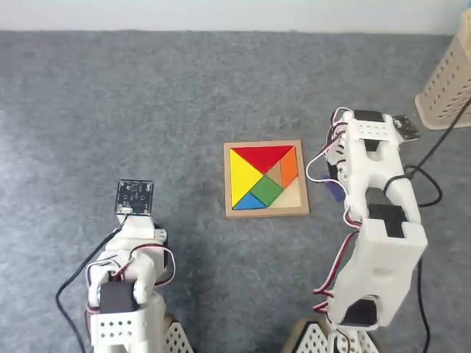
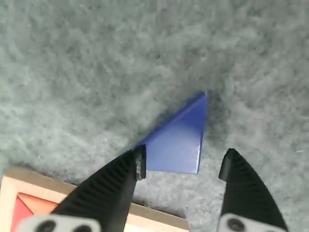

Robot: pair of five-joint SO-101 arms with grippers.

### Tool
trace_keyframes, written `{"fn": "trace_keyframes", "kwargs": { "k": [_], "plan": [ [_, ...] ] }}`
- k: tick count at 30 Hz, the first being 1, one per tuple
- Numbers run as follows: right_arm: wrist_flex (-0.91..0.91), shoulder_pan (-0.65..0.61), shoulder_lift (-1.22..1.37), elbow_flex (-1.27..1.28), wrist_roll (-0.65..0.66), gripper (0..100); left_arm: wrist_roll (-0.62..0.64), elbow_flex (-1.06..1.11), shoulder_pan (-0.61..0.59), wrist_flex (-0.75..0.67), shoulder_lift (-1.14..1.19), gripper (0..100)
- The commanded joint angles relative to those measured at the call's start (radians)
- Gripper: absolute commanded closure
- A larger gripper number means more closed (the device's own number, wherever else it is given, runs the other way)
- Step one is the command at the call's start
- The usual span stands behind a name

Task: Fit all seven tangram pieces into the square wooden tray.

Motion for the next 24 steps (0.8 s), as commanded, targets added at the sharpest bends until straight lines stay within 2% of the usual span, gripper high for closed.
{"fn": "trace_keyframes", "kwargs": {
  "k": [1,4,7,15,16,18,21,24],
  "plan": [
    [-0.001,0.01,-0.004,-0.044,0.025,76.8,0.009,-0.012,-0.002,0.005,-0.017,99],
    [0.019,0.047,0.001,-0.044,0.186,86.9,0.009,-0.012,-0.002,0.005,-0.017,99],
    [0.028,0.097,0.002,-0.044,0.422,93.9,0.009,-0.012,-0.002,0.005,-0.017,99],
    [0.054,0.101,-0.024,-0.046,0.891,94.2,0.009,-0.012,-0.002,0.005,-0.017,99],
    [0.054,0.101,-0.033,-0.046,0.91,94.2,0.009,-0.012,-0.002,0.005,-0.017,99],
    [0.056,0.108,-0.068,-0.046,0.847,94.2,0.009,-0.012,-0.002,0.005,-0.017,99],
    [0.074,0.084,-0.143,-0.046,0.687,92.0,0.009,-0.012,-0.002,0.005,-0.017,99],
    [0.105,0.031,-0.176,-0.046,0.474,81.4,0.009,-0.012,-0.002,0.005,-0.017,99]
  ]
}}
